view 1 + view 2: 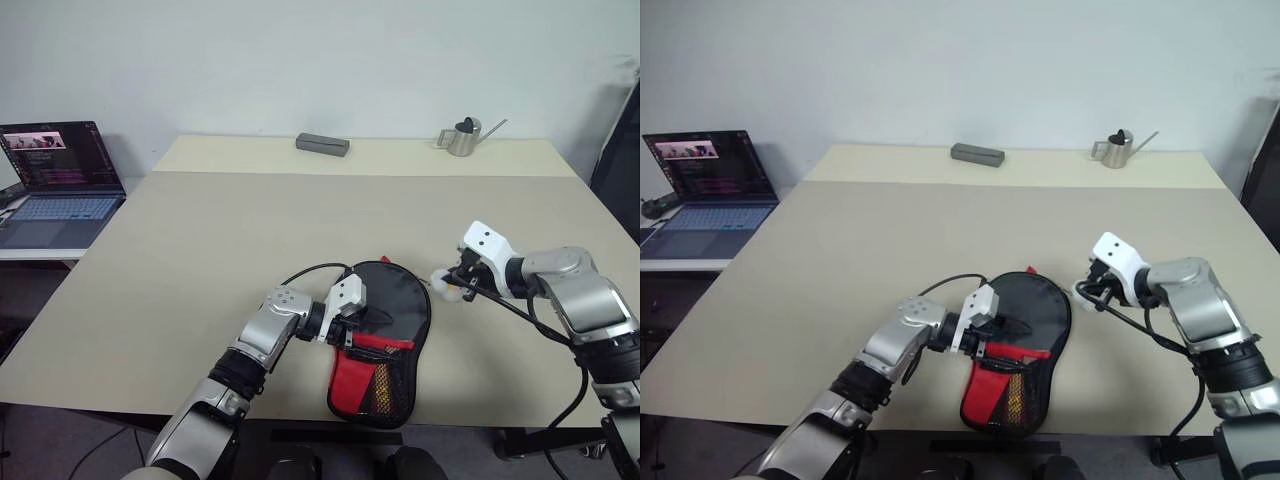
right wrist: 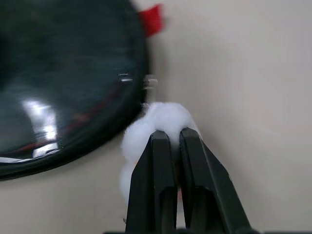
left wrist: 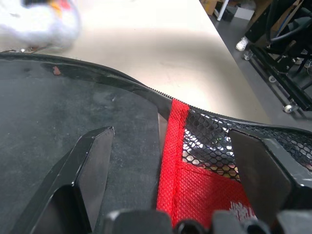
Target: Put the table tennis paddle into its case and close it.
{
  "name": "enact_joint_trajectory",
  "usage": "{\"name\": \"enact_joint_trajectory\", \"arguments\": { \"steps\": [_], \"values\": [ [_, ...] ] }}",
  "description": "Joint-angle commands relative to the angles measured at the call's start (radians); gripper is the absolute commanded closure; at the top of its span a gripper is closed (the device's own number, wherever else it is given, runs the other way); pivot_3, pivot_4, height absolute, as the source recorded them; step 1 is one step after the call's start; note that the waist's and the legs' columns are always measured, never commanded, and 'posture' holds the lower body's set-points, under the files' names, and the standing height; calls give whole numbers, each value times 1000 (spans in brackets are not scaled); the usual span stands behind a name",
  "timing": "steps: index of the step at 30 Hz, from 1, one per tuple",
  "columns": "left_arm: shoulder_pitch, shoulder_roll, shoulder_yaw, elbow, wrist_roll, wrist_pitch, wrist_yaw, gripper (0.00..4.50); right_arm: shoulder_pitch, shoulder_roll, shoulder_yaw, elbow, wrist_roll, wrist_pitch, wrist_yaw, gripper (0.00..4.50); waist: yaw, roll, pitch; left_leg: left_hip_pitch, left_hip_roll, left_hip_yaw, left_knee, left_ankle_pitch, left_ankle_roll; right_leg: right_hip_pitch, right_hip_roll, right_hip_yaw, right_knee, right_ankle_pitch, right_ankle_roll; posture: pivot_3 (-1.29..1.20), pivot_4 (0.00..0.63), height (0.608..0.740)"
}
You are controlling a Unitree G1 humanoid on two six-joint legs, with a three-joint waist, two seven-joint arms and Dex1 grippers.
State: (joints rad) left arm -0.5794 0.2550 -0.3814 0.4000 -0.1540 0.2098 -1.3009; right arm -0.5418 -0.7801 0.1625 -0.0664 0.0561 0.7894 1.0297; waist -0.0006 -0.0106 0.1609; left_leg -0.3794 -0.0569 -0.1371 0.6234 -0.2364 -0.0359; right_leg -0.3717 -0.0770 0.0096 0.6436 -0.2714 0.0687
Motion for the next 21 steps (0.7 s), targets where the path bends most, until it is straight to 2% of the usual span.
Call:
{"name": "enact_joint_trajectory", "arguments": {
  "steps": [1,15,21],
  "values": [
    [56,25,-58,135,80,41,26,380,37,-56,-17,-116,51,70,35,4487,1,0,0,0,0,0,0,0,0,0,0,0,0,0,0,0,150,740],
    [45,22,-70,149,85,37,25,380,152,-182,-71,-322,253,241,63,4487,2,-1,0,-1,0,0,0,0,0,0,-1,-1,0,0,1,0,150,740],
    [43,22,-74,153,85,34,22,380,275,-229,-104,-512,411,338,91,4487,9,-2,0,-2,-1,-1,0,0,0,0,-2,-2,-1,-1,2,0,150,740]
  ]
}}
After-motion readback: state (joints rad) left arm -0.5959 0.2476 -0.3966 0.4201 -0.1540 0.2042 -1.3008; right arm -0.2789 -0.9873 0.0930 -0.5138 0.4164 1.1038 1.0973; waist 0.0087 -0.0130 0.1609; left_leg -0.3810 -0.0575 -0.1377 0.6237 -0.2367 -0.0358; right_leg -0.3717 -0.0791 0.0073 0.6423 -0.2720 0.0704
